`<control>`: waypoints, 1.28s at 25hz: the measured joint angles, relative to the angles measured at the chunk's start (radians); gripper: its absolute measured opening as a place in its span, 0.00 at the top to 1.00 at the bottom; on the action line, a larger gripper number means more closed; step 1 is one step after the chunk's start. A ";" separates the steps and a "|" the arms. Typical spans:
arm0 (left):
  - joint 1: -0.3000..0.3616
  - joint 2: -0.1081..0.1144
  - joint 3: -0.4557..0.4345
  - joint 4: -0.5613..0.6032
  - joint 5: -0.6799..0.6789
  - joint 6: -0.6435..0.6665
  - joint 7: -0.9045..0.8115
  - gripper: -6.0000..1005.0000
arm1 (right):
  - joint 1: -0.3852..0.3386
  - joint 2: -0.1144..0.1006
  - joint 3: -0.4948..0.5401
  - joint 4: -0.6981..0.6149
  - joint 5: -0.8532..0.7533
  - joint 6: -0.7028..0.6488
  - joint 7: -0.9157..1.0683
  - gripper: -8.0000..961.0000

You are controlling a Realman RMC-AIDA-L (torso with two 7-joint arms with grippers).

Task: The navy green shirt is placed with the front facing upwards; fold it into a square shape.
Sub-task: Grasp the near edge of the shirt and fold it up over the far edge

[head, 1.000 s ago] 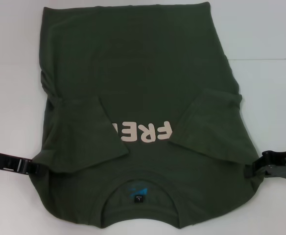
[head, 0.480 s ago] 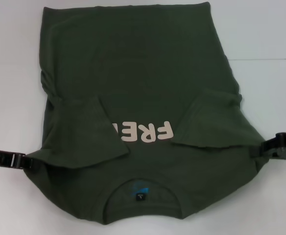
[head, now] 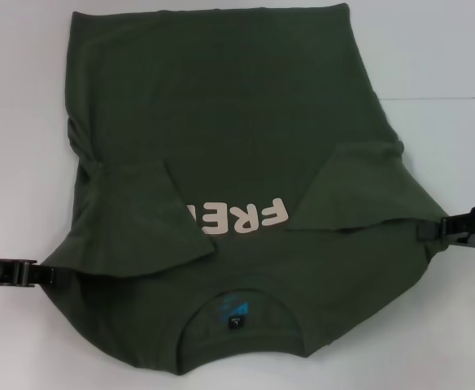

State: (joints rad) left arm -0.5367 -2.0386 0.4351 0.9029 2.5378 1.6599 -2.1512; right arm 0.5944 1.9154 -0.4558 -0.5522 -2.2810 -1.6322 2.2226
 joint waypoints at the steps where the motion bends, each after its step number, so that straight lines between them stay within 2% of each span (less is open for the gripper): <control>1: 0.001 0.002 -0.021 -0.006 -0.003 0.011 0.011 0.97 | -0.003 0.000 0.001 0.000 0.004 -0.005 -0.009 0.97; 5: 0.011 0.011 -0.096 -0.032 -0.008 0.049 0.046 0.97 | -0.012 0.000 0.004 -0.003 0.016 -0.026 -0.046 0.97; 12: 0.035 0.017 -0.152 -0.033 -0.007 0.131 0.067 0.97 | -0.024 -0.012 0.005 -0.005 0.017 -0.109 -0.136 0.97; 22: 0.102 0.027 -0.184 0.002 0.018 0.344 0.112 0.97 | -0.059 -0.028 -0.032 -0.005 0.009 -0.315 -0.320 0.97; 24: 0.107 0.027 -0.184 0.006 0.033 0.361 0.114 0.97 | -0.072 -0.029 -0.056 -0.005 0.008 -0.334 -0.348 0.97; 25: 0.116 0.025 -0.180 0.014 0.081 0.388 0.114 0.97 | -0.077 -0.030 -0.068 -0.005 0.008 -0.340 -0.356 0.97; 29: 0.129 0.019 -0.178 0.023 0.113 0.396 0.107 0.97 | -0.097 -0.030 -0.126 -0.005 0.007 -0.349 -0.383 0.97; 32: 0.133 0.017 -0.178 0.021 0.114 0.396 0.112 0.97 | -0.101 -0.031 -0.132 -0.005 0.006 -0.348 -0.396 0.97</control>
State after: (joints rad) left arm -0.4038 -2.0215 0.2571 0.9235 2.6519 2.0561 -2.0390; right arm 0.4934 1.8849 -0.5878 -0.5568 -2.2746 -1.9805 1.8263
